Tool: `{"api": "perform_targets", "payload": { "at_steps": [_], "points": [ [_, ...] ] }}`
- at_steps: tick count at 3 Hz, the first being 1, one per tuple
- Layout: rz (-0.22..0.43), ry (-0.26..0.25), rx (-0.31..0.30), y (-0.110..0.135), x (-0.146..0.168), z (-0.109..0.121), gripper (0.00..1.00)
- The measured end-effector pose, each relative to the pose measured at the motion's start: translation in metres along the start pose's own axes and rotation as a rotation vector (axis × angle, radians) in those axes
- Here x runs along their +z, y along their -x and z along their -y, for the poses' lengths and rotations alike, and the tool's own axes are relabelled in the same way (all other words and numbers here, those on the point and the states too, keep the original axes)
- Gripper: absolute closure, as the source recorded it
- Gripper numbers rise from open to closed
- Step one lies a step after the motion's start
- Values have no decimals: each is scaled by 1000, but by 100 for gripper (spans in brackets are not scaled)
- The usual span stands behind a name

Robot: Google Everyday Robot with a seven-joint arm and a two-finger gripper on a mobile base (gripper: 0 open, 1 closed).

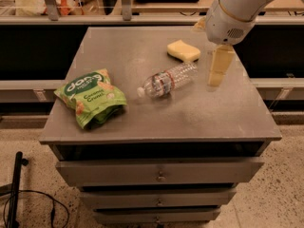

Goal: Pick water bottle

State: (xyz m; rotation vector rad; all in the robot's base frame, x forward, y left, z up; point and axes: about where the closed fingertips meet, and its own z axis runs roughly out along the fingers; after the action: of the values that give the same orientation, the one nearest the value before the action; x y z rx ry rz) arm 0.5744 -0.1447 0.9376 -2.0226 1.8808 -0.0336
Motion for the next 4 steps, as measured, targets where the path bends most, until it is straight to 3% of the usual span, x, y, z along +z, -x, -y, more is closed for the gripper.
{"api": "perform_targets", "payload": {
  "at_steps": [3, 4],
  "points": [
    [-1, 103, -102, 18, 59, 43, 0],
    [9, 148, -112, 19, 83, 49, 0]
  ]
}}
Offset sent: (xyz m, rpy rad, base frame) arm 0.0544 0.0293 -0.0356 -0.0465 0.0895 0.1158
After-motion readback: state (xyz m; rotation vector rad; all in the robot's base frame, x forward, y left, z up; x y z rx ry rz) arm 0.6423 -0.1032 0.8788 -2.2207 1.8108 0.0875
